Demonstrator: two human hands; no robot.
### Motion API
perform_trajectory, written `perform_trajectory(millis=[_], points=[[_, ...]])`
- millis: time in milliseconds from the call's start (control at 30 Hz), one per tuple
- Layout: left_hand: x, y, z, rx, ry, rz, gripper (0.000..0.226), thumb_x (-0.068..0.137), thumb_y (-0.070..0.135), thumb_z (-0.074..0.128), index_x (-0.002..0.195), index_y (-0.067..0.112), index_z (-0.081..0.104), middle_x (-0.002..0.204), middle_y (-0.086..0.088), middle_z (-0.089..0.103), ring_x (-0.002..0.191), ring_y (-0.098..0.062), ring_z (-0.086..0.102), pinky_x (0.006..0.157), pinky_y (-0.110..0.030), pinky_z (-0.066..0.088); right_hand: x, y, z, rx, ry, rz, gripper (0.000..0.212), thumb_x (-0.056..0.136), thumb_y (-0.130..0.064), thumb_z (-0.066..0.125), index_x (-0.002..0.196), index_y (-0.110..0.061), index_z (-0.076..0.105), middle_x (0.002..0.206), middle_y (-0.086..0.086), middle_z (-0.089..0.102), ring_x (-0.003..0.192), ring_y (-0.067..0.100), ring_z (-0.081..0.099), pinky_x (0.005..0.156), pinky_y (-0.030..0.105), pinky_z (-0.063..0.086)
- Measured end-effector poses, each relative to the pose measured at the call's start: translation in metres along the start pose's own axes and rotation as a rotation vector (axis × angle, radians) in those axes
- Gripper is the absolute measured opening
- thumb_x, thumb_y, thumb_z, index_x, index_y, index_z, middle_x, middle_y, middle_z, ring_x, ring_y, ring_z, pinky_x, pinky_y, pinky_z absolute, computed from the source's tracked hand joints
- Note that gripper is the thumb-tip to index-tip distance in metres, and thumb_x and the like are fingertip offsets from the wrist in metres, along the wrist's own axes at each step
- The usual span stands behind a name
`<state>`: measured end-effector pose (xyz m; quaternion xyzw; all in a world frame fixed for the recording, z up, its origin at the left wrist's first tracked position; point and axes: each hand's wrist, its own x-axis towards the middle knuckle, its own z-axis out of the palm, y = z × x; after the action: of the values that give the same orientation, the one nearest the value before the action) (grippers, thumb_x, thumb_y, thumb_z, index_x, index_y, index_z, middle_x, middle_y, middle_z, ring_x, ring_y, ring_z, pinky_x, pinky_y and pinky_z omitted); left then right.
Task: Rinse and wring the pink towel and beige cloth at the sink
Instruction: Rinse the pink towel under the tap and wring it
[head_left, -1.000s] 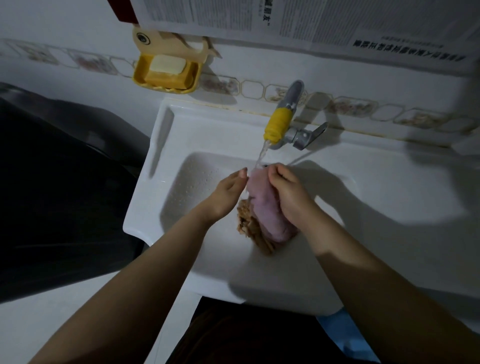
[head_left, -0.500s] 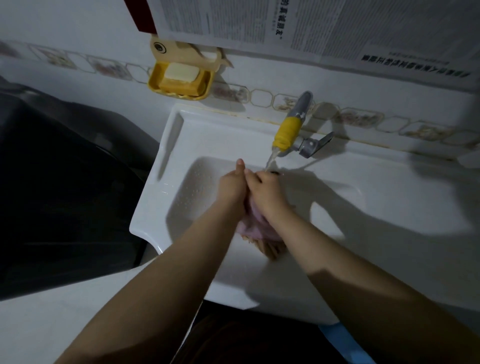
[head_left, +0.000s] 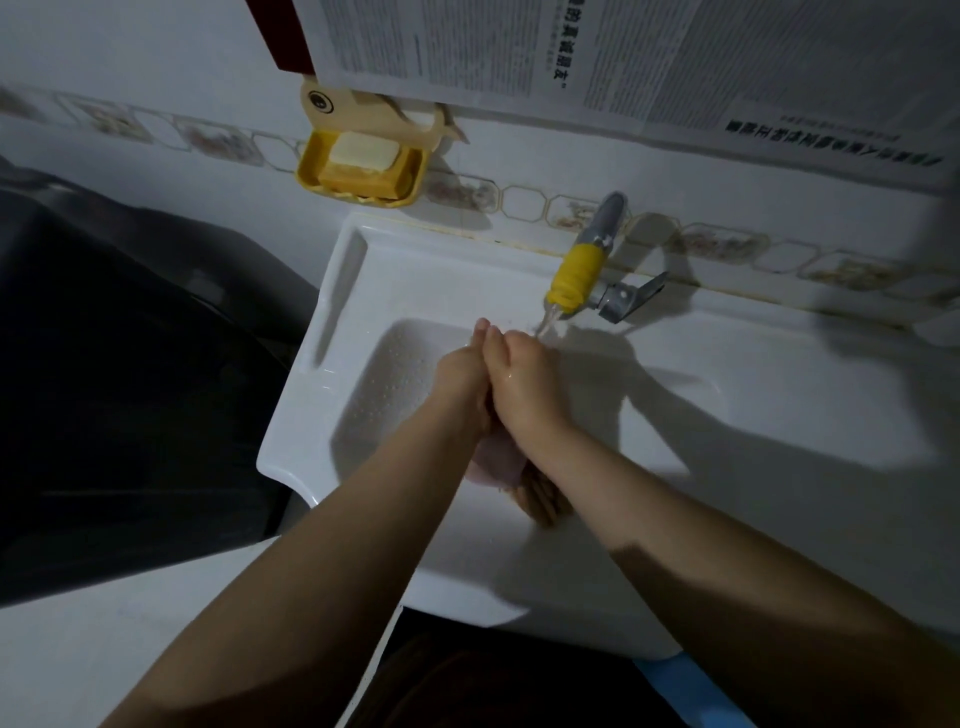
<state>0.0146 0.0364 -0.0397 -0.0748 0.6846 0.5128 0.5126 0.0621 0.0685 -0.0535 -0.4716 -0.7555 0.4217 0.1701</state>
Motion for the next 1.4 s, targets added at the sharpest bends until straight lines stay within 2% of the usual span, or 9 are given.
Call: perform_trajectory(millis=[67,233,433,567,700,1000,1233,1333,1400], points=[[-0.001,-0.004,-0.005,0.089,-0.068,-0.015,0.073,0.097,0.055,0.018,0.104,-0.002,0.064,0.104,-0.023,0.068,0.107,-0.025,0.063,0.100,-0.036,0.044,0.009,0.009,-0.010,-0.050,0.004,0.049,0.048,0.095,-0.047,0.035,0.083,-0.009,0.062,0.086,0.021,0.067,0.088,0.038,0.063,0.081,0.046,0.048],[0.003,-0.002,-0.013,0.008,0.025,-0.001,0.056,0.099,0.048,0.036,0.073,0.003,0.055,0.060,-0.008,0.061,0.073,-0.026,0.061,0.070,-0.022,0.052,-0.012,0.000,0.002,-0.053,-0.032,0.034,0.051,0.093,-0.052,0.031,0.073,-0.014,0.058,0.074,0.009,0.066,0.076,0.029,0.062,0.064,0.032,0.040],[-0.013,0.006,-0.030,0.116,-0.419,-0.264,0.074,0.090,0.062,0.040,0.121,-0.003,0.058,0.115,-0.028,0.063,0.109,-0.040,0.059,0.098,-0.053,0.045,0.028,0.042,-0.022,0.101,-0.097,0.188,0.037,0.095,-0.030,0.050,0.078,0.002,0.060,0.090,0.023,0.068,0.089,0.036,0.064,0.081,0.044,0.051],[-0.006,0.005,-0.059,0.292,-0.376,-0.094,0.040,0.095,0.028,0.054,0.114,-0.007,0.061,0.109,-0.026,0.067,0.106,-0.037,0.063,0.093,-0.041,0.051,0.030,0.059,-0.025,0.223,-0.071,0.188,0.035,0.091,-0.037,0.055,0.063,-0.016,0.056,0.059,-0.004,0.062,0.060,0.010,0.059,0.060,0.021,0.048],[0.006,0.006,-0.074,0.070,-0.112,0.092,0.026,0.099,0.025,0.049,0.091,0.008,0.066,0.080,-0.007,0.074,0.081,-0.019,0.069,0.064,-0.024,0.056,0.029,0.106,-0.024,0.051,-0.061,0.373,0.010,0.093,-0.018,0.050,0.093,-0.011,0.057,0.104,0.014,0.065,0.096,0.023,0.061,0.072,0.025,0.042],[0.009,0.010,-0.081,-0.052,0.307,0.310,0.030,0.091,0.039,0.055,0.072,0.023,0.071,0.076,-0.001,0.074,0.081,-0.017,0.071,0.067,-0.026,0.056,-0.045,0.150,0.023,-0.500,-0.654,0.295,0.124,0.068,-0.045,0.076,0.149,-0.023,-0.015,0.155,0.018,0.011,0.128,0.040,0.040,0.103,0.040,0.038],[0.002,0.012,-0.070,-0.141,0.449,0.417,0.033,0.092,0.035,0.054,0.061,0.026,0.063,0.069,0.008,0.065,0.074,-0.008,0.062,0.067,-0.023,0.049,-0.042,0.157,-0.010,-0.260,-0.630,0.650,0.023,0.085,-0.025,0.065,0.101,-0.008,0.065,0.089,0.013,0.069,0.073,0.024,0.065,0.062,0.026,0.050],[-0.001,0.012,-0.065,-0.130,0.516,0.451,0.032,0.094,0.036,0.049,0.064,0.028,0.058,0.070,0.007,0.060,0.072,-0.007,0.058,0.063,-0.021,0.045,-0.042,0.169,-0.041,0.057,-0.650,0.731,0.045,0.093,-0.011,0.049,0.051,-0.009,0.067,0.041,0.006,0.058,0.030,0.012,0.046,0.035,0.019,0.035],[-0.003,0.012,-0.062,-0.126,0.540,0.436,0.035,0.095,0.035,0.046,0.061,0.029,0.050,0.066,0.008,0.053,0.066,-0.006,0.052,0.059,-0.018,0.042,-0.042,0.168,-0.063,0.294,-0.532,0.770,0.035,0.092,-0.006,0.047,0.068,-0.004,0.073,0.048,0.008,0.059,0.029,0.007,0.043,0.030,0.015,0.029]])
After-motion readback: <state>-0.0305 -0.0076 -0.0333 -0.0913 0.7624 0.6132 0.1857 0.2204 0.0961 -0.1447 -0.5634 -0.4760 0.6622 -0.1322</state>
